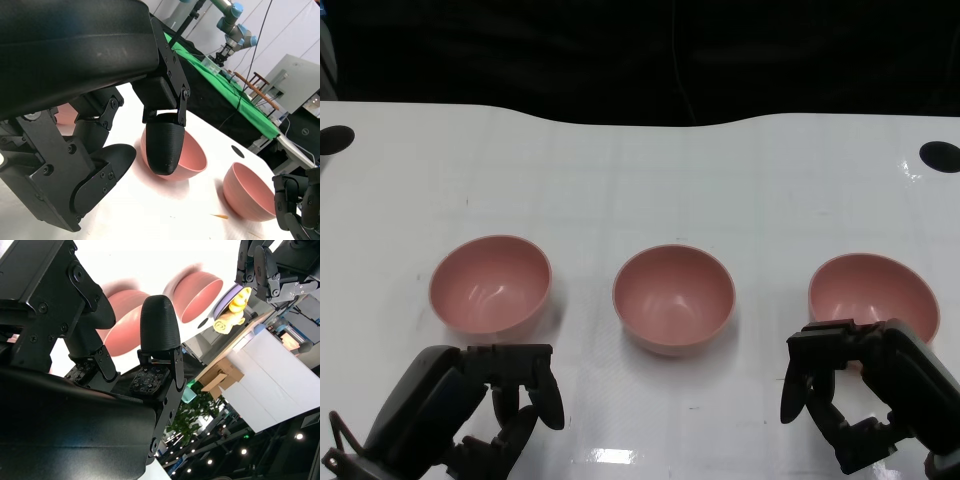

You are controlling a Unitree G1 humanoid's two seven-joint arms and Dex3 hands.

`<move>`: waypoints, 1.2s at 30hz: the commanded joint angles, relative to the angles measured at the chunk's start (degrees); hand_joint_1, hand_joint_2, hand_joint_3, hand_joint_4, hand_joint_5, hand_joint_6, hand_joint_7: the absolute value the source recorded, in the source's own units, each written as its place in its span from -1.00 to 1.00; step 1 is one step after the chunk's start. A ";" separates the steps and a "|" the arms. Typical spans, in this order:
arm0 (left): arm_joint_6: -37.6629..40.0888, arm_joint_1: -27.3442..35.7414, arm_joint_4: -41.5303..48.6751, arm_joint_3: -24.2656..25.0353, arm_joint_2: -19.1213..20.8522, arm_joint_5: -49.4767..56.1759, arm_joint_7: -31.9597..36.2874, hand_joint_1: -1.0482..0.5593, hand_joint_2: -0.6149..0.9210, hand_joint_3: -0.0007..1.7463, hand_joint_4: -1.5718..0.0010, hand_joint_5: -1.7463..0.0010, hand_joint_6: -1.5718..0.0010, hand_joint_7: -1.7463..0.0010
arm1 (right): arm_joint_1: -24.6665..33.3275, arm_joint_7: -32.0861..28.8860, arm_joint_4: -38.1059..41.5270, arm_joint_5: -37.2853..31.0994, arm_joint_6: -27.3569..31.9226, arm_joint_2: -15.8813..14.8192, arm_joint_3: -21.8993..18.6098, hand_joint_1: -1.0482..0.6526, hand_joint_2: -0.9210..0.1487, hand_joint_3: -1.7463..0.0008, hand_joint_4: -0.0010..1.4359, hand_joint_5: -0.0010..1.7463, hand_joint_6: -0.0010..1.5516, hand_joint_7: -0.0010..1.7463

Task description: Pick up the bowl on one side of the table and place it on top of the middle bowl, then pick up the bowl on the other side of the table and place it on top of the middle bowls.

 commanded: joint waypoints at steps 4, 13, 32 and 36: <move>-0.31 -0.11 0.14 0.68 1.03 0.03 -0.15 0.30 0.08 0.75 -0.20 -0.79 -0.18 -0.45 | 0.01 0.03 0.43 0.48 -0.42 -0.54 -0.08 0.52 0.52 -0.85 0.34 0.95 0.23 0.46; -0.69 -0.20 0.39 0.80 1.01 0.10 0.11 0.30 0.08 0.76 -0.21 -0.78 -0.19 -0.45 | 0.01 -0.02 0.37 0.38 -0.44 -0.49 -0.04 0.53 0.53 -0.86 0.34 0.94 0.22 0.46; 0.71 1.13 -0.09 3.99 -2.85 2.68 6.85 0.17 0.61 -0.31 0.23 -0.19 -0.01 0.74 | 0.26 -0.09 -0.02 0.22 -0.34 -0.42 -0.06 0.53 0.53 -0.87 0.34 0.95 0.22 0.46; 3.48 1.57 -1.98 4.43 -2.93 5.80 8.30 0.04 0.82 -0.73 0.47 -0.06 0.15 0.90 | 0.37 -0.03 -0.17 0.24 -0.18 -0.43 -0.05 0.54 0.54 -0.87 0.34 0.95 0.22 0.47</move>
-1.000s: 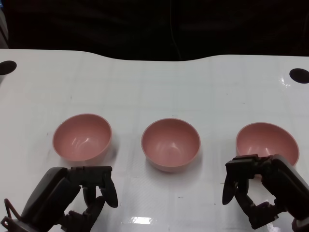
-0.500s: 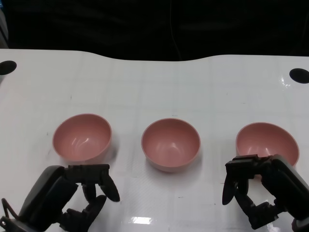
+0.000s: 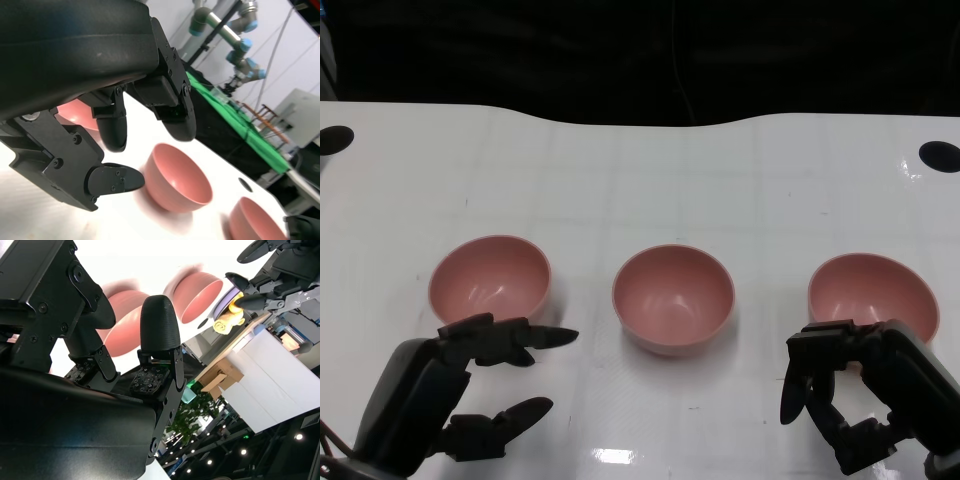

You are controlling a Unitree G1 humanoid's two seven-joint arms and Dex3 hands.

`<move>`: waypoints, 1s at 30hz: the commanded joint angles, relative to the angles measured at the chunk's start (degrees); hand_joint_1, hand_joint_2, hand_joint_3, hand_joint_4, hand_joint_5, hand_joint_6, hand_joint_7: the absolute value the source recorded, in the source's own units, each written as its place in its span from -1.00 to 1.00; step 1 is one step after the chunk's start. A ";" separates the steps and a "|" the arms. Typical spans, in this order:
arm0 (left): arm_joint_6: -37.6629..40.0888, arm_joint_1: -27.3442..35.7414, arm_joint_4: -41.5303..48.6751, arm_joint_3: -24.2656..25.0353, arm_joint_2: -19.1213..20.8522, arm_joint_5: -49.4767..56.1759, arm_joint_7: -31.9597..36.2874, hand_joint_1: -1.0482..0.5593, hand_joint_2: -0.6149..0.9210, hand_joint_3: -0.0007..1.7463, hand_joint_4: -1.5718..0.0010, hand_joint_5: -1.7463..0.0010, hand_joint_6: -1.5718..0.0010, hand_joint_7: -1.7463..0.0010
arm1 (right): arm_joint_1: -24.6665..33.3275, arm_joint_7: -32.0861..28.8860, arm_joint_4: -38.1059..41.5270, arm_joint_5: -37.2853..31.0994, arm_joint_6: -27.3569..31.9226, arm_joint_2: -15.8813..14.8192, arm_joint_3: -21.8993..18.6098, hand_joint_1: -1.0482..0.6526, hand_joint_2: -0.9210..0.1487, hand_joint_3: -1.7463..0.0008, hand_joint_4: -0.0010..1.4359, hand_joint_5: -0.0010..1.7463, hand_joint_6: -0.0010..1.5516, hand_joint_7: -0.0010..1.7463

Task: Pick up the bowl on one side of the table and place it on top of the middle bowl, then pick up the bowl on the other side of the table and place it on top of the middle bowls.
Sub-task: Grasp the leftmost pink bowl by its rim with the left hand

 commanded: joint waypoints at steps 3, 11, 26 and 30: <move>5.60 1.56 -4.43 0.67 0.46 4.68 1.74 -0.07 0.90 -0.84 0.61 0.02 0.26 0.96 | 0.45 0.10 -0.39 0.53 -0.02 -0.49 -0.10 0.55 0.54 -0.86 0.34 0.95 0.22 0.47; 22.64 3.67 -18.33 -0.66 -0.70 19.22 1.84 -0.24 0.95 -0.97 0.91 0.19 0.59 1.00 | 0.60 0.12 -0.63 0.55 0.44 -0.44 -0.17 0.55 0.56 -0.87 0.34 0.94 0.23 0.47; 45.13 0.67 -26.72 -7.48 -1.08 36.58 -3.33 -0.29 0.96 -0.99 0.92 0.19 0.58 0.99 | 0.81 0.13 -1.15 0.63 0.80 -0.35 -0.18 0.54 0.53 -0.87 0.34 0.93 0.21 0.47; 50.55 -2.59 -24.37 -9.83 -1.54 40.25 -6.17 -0.34 1.00 -0.97 0.86 0.26 0.58 0.99 | 0.80 0.06 -1.12 0.66 0.81 -0.20 -0.13 0.55 0.53 -0.87 0.34 0.94 0.21 0.48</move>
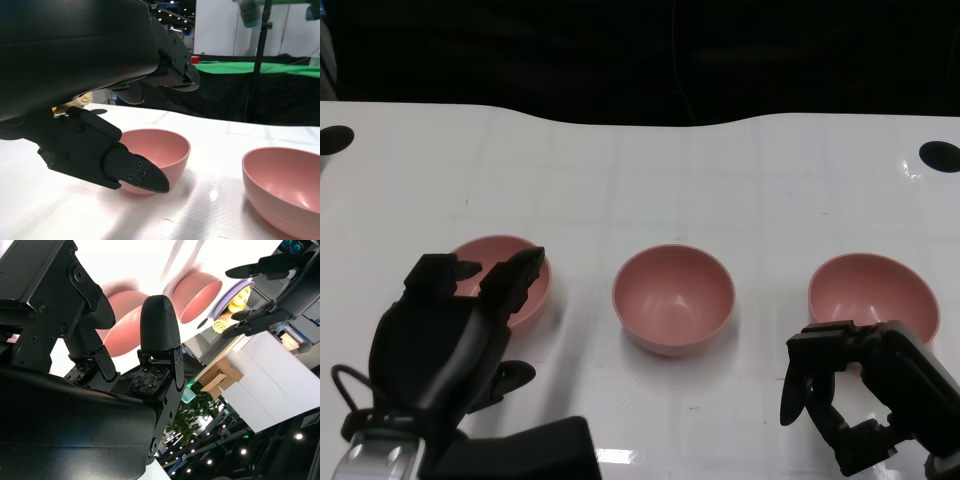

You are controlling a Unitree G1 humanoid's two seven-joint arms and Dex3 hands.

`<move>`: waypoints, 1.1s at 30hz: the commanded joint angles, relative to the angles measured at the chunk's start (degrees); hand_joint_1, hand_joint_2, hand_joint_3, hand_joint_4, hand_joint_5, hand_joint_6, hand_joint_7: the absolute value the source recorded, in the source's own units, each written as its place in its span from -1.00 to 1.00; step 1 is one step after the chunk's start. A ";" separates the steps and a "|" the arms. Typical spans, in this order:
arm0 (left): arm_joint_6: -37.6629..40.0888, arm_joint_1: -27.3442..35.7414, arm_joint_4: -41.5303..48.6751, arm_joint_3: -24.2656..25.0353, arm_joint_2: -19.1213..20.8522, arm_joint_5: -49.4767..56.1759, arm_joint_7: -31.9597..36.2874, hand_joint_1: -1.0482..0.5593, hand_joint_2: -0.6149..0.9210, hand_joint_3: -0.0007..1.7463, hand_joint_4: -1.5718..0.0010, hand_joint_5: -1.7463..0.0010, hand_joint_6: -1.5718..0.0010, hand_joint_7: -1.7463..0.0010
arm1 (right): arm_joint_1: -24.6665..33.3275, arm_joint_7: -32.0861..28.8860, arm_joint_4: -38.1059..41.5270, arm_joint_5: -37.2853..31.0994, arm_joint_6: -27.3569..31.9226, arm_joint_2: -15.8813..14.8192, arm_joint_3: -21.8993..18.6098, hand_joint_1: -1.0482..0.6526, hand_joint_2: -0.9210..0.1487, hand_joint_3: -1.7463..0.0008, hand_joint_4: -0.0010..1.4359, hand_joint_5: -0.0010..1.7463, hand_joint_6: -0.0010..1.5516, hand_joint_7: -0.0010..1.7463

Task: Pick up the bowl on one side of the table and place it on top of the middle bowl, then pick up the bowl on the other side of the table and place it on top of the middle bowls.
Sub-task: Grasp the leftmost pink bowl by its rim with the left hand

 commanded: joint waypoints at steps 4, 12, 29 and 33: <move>7.44 -5.19 4.39 -2.95 -0.05 3.56 -4.32 -0.36 1.00 -0.96 0.74 0.40 0.56 0.99 | 0.37 -0.04 -0.65 0.22 0.76 -0.24 -0.11 0.54 0.55 -0.88 0.34 0.96 0.21 0.48; 16.40 -14.22 14.53 -6.88 -0.06 5.91 -11.85 -0.38 1.00 -0.90 0.60 0.54 0.52 0.98 | 0.78 0.17 -1.40 0.28 1.34 -0.35 0.06 0.50 0.53 -0.89 0.33 0.96 0.20 0.48; 11.88 -25.67 43.08 -13.63 1.55 -1.05 0.18 -0.23 1.00 -0.85 -0.06 0.33 0.04 0.91 | 1.14 0.21 -1.97 0.18 1.55 -0.62 0.12 0.48 0.53 -0.89 0.32 0.97 0.20 0.50; 6.18 -26.71 47.47 -14.69 2.90 -3.82 4.90 -0.16 1.00 -0.81 0.03 -0.34 -0.30 0.88 | 1.24 0.12 -2.22 0.02 1.78 -0.61 0.11 0.46 0.53 -0.88 0.31 0.98 0.19 0.49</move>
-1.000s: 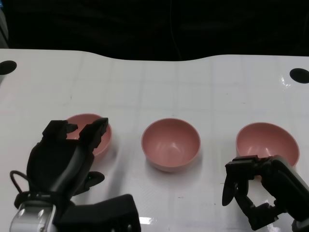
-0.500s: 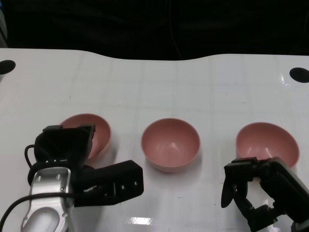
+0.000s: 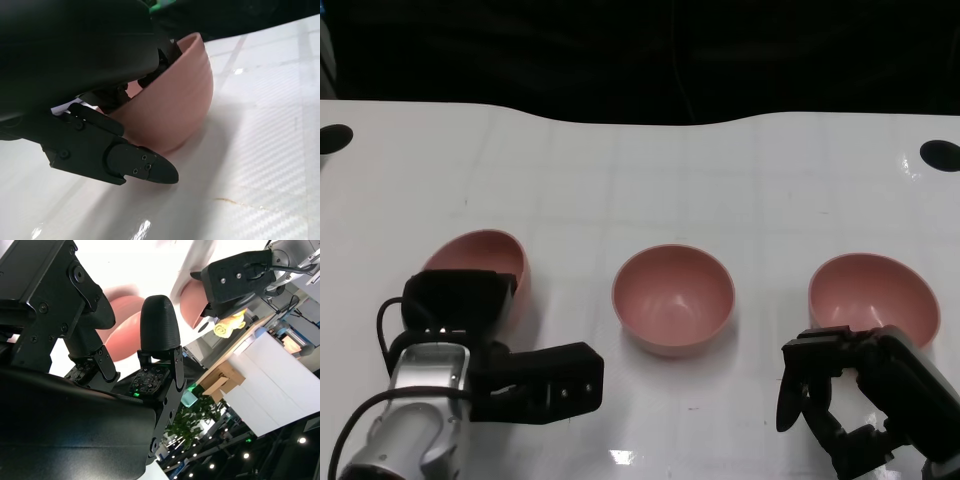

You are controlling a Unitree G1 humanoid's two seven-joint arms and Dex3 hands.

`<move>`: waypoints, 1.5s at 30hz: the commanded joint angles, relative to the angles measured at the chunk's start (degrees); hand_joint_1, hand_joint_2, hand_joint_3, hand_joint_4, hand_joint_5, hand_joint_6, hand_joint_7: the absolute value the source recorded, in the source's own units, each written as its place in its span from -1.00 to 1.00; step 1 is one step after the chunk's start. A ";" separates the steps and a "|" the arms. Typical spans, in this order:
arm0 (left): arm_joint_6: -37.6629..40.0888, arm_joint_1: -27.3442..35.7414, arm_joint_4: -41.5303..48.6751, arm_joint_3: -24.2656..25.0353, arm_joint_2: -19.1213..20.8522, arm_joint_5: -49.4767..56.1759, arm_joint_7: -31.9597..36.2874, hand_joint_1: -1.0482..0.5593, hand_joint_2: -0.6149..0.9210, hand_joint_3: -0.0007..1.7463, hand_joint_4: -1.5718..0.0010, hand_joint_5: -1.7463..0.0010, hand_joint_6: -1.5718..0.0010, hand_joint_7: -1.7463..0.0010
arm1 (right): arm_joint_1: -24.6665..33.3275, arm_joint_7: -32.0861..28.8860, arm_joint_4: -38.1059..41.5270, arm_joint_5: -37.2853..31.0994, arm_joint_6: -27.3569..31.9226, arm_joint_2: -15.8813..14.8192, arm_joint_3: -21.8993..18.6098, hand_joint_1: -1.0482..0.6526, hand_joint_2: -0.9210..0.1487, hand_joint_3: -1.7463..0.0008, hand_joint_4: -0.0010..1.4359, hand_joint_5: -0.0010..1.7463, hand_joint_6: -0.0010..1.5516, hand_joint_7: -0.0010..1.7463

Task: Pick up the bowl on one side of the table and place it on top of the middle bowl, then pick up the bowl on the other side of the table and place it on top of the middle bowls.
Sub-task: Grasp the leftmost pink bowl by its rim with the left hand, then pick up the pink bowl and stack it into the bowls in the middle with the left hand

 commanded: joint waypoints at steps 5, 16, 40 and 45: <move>-9.08 0.17 5.75 -0.57 2.69 -4.92 10.31 -0.16 1.00 -0.88 -0.01 -0.86 -0.50 0.78 | 0.42 -0.18 -0.80 0.18 0.43 -0.53 -0.45 0.45 0.52 -0.87 0.31 0.99 0.19 0.50; -13.13 1.95 -6.42 0.14 5.70 -5.00 19.46 0.02 0.96 -0.52 -0.02 -1.00 0.08 -0.61 | 0.20 -0.48 -0.35 0.07 -0.33 -0.46 -0.38 0.44 0.53 -0.88 0.31 1.00 0.18 0.51; -28.81 -1.79 -16.23 -1.97 3.77 -9.82 11.31 -0.01 0.50 -0.05 -0.10 -1.00 -0.15 -0.31 | 0.32 -0.44 -0.39 0.01 -0.19 -0.49 -0.35 0.49 0.54 -0.87 0.30 1.00 0.19 0.51; -30.37 -3.55 -12.87 -4.60 1.31 -8.72 10.91 0.00 0.51 -0.11 -0.11 -1.00 -0.12 -0.55 | 0.45 -0.36 -0.80 0.02 0.11 -0.45 -0.33 0.47 0.51 -0.86 0.30 1.00 0.18 0.50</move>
